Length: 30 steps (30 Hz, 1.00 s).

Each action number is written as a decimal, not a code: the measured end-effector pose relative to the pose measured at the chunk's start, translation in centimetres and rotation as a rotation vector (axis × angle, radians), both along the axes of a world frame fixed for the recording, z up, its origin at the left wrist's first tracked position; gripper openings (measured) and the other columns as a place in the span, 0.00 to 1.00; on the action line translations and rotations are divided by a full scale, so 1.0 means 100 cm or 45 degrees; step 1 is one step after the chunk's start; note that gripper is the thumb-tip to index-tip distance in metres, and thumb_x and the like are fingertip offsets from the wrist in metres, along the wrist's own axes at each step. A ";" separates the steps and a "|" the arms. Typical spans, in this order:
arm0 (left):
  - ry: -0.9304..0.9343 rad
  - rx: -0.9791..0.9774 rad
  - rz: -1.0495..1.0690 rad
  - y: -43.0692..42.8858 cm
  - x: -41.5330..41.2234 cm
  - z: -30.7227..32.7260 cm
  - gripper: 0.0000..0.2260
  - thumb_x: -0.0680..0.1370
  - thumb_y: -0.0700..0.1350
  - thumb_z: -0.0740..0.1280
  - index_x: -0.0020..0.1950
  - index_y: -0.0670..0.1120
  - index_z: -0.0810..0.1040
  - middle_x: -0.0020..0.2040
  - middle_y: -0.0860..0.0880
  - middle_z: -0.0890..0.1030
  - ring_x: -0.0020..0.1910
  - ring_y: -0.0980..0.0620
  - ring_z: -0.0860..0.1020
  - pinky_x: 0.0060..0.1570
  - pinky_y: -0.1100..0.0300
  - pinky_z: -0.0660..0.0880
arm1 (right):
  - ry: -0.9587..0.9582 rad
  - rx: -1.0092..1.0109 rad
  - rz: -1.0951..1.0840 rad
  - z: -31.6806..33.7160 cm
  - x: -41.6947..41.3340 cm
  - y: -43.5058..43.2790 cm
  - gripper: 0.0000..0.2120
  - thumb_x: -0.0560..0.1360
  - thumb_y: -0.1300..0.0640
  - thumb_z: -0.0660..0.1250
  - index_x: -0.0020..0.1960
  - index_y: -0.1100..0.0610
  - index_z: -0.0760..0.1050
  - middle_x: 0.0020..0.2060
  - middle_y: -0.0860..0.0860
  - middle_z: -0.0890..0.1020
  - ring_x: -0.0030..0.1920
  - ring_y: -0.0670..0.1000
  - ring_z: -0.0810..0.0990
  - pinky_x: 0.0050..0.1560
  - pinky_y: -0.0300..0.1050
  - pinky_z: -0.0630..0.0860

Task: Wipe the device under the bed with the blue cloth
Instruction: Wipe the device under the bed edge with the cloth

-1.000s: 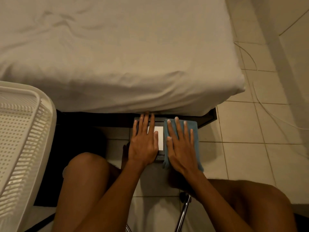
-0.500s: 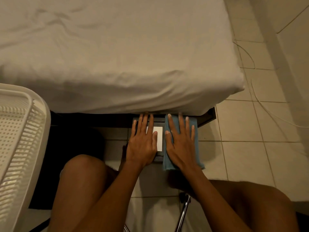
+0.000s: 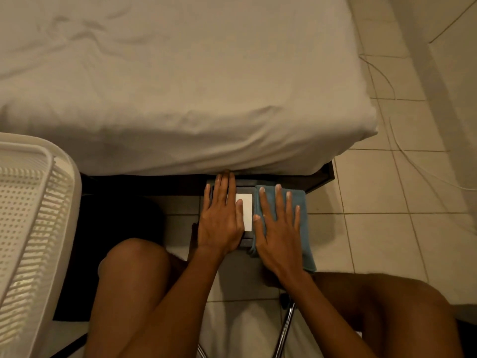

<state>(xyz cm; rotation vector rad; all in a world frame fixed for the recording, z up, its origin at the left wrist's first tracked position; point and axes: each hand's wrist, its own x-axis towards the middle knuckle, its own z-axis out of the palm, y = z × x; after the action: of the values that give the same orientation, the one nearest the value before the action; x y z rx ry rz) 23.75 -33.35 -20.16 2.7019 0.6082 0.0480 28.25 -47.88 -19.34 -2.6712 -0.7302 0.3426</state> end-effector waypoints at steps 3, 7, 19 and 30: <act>0.005 0.003 0.005 0.000 0.000 -0.001 0.27 0.84 0.53 0.43 0.81 0.44 0.43 0.81 0.47 0.44 0.80 0.53 0.41 0.79 0.50 0.43 | -0.009 0.011 0.033 0.000 0.019 0.006 0.29 0.82 0.41 0.45 0.81 0.42 0.41 0.81 0.49 0.40 0.80 0.51 0.36 0.79 0.59 0.40; 0.014 0.022 0.039 0.001 0.003 -0.001 0.27 0.84 0.52 0.44 0.81 0.44 0.44 0.82 0.46 0.46 0.80 0.52 0.43 0.79 0.48 0.45 | -0.027 -0.002 -0.038 0.004 0.030 0.011 0.28 0.83 0.42 0.44 0.80 0.42 0.40 0.81 0.49 0.42 0.80 0.51 0.37 0.79 0.58 0.40; 0.005 0.013 0.012 0.000 0.001 -0.003 0.27 0.84 0.52 0.44 0.80 0.43 0.42 0.81 0.46 0.43 0.80 0.51 0.41 0.79 0.48 0.45 | -0.041 -0.004 -0.056 0.004 0.011 0.012 0.29 0.83 0.44 0.45 0.81 0.44 0.41 0.81 0.50 0.41 0.80 0.52 0.37 0.79 0.58 0.41; 0.014 -0.005 0.040 -0.001 0.002 -0.002 0.27 0.84 0.52 0.45 0.81 0.45 0.43 0.82 0.47 0.45 0.80 0.53 0.42 0.79 0.48 0.45 | -0.018 0.050 0.063 0.003 0.008 0.006 0.28 0.84 0.45 0.47 0.81 0.44 0.42 0.81 0.48 0.41 0.80 0.50 0.37 0.79 0.56 0.39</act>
<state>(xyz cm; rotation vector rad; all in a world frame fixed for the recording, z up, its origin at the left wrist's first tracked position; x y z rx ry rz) 23.91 -33.42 -20.35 2.6906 0.6536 0.0404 29.05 -47.32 -19.05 -2.6253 -0.7996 0.3196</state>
